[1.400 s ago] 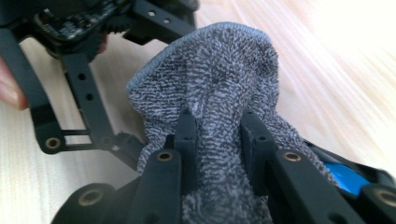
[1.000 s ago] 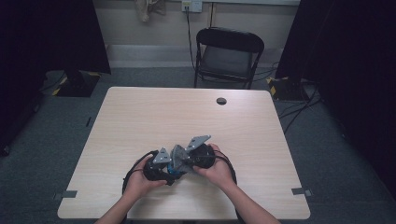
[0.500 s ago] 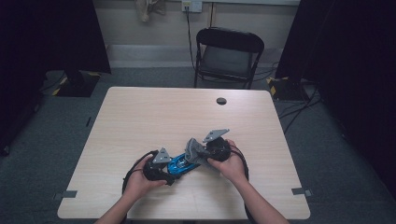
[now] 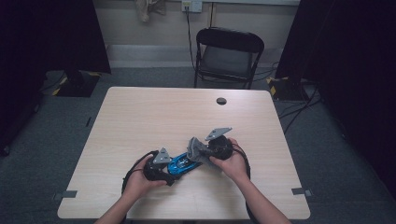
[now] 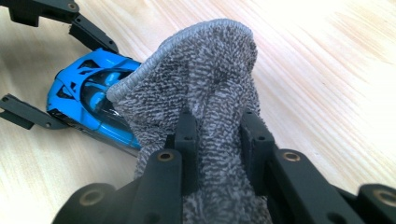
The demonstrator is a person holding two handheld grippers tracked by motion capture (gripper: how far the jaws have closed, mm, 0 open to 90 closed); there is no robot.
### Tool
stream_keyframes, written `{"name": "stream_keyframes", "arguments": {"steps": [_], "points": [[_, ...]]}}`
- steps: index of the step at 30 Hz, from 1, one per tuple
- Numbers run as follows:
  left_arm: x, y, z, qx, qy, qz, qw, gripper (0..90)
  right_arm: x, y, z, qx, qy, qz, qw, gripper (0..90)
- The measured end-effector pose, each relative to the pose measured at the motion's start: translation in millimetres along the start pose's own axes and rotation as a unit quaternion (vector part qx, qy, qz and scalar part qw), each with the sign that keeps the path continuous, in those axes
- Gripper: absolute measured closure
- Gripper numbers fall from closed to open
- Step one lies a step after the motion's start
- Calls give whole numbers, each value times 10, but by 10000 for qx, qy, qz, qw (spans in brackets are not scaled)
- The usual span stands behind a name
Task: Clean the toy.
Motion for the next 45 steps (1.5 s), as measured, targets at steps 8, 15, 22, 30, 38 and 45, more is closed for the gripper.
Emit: {"name": "stream_keyframes", "arguments": {"steps": [8, 15, 22, 30, 38, 45], "points": [[0, -37, -7, 45, -65, -119, 9999, 233, 16, -17, 15, 27, -1, -10, 10000, 731], [-67, -188, -6, 162, -104, -15, 9998, 234, 21, -22, 16, 62, -46, -34, 10000, 731], [-161, -219, -156, 156, -275, 117, 9994, 238, 18, -15, 4, 67, -76, -44, 9999, 730], [-221, -83, -142, 419, -271, 87, 9987, 246, 15, -6, 6, 58, -84, -48, 9999, 730], [-230, -20, -153, 678, -461, 158, 9965, 391, 26, -5, 9, 48, -50, -29, 10000, 730], [-221, -32, -148, 650, -372, 213, 9970, 397, 25, -8, 0, 60, -39, -5, 10000, 730]]}}
Point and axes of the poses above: each handheld gripper's, and its own axes: y roughly forward along the jaws, x roughly out of its underside, z roughly to its right, the point moved 8 cm from there along y, roughly forward along the jaws, and after that the axes turned 2 degrees about -z, right-handed, at the moved point
